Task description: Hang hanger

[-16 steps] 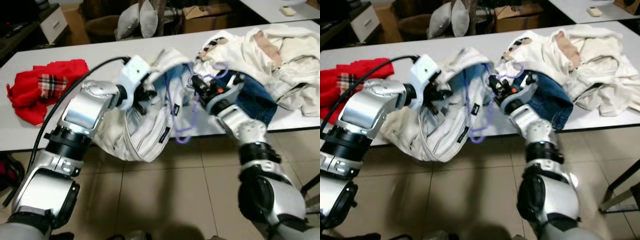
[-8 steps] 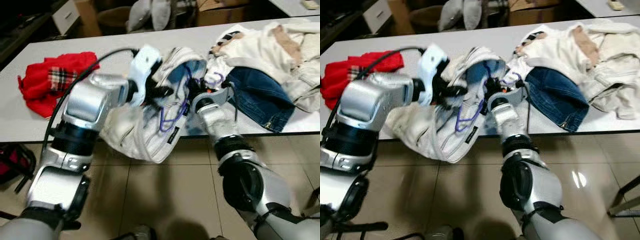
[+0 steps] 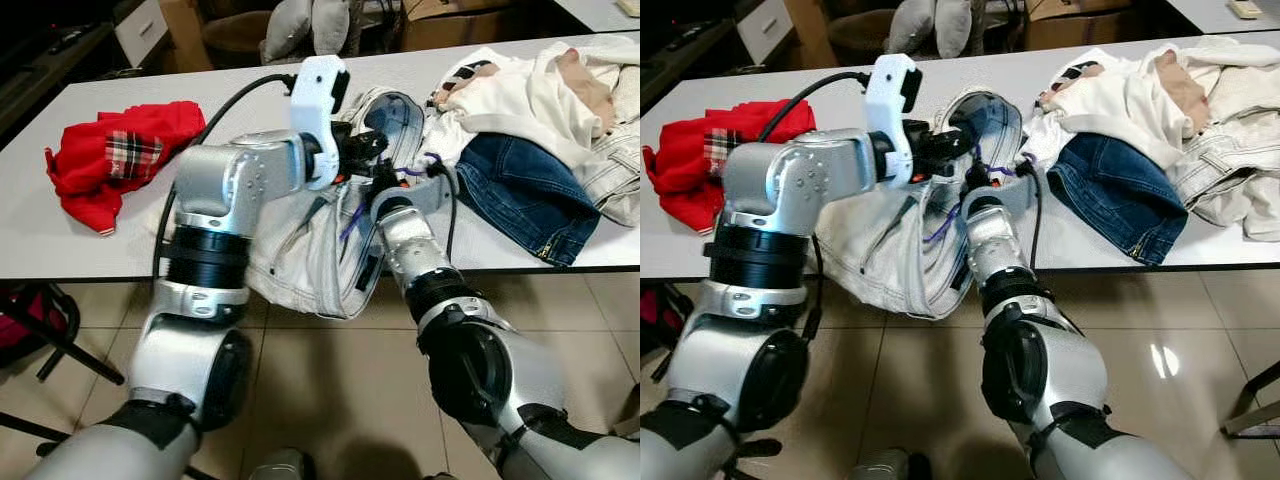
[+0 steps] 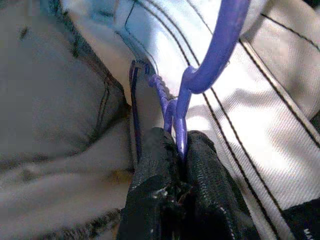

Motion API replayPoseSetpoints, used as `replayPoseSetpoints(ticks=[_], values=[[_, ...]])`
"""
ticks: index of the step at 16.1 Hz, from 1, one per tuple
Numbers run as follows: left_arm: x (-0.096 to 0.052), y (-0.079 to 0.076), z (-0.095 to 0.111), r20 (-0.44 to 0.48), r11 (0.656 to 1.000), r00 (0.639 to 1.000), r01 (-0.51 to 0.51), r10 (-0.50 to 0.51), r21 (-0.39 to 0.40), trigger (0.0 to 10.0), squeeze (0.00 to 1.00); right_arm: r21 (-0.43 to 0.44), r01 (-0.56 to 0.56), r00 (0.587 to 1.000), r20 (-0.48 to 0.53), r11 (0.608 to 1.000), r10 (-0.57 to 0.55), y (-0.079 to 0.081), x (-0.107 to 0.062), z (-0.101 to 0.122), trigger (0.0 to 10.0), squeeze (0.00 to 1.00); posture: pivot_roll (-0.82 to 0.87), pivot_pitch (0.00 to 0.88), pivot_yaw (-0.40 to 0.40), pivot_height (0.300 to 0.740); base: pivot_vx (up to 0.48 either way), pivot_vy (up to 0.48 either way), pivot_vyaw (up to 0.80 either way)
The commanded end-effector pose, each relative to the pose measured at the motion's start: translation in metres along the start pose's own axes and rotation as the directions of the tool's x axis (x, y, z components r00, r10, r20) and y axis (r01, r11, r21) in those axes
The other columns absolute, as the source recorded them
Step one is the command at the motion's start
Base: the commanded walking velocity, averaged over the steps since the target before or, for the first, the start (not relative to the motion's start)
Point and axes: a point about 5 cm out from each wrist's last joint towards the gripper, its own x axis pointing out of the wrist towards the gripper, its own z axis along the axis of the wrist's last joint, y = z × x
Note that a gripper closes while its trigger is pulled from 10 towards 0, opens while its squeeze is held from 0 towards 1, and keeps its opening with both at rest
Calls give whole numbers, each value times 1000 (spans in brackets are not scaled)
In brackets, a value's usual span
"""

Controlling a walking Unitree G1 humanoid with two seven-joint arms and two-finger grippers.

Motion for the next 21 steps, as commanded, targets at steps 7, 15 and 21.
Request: replayPoseSetpoints(ticks=[7,15,21], values=[[-13,20,78,287,985,942,-164,174,-58,0,0,-421,22,973,-198,907,-116,-30,-14,-50,10000,0,114,20,196,740,0,0,0],[-60,115,85,343,786,779,-598,525,156,0,0,-466,-277,926,-362,841,104,-33,-39,1,10000,0,18,0,211,740,0,0,0],[-67,159,14,166,683,731,-680,662,268,0,0,-415,-429,877,-403,803,261,5,-85,43,10000,0,-51,0,236,740,0,0,0]])
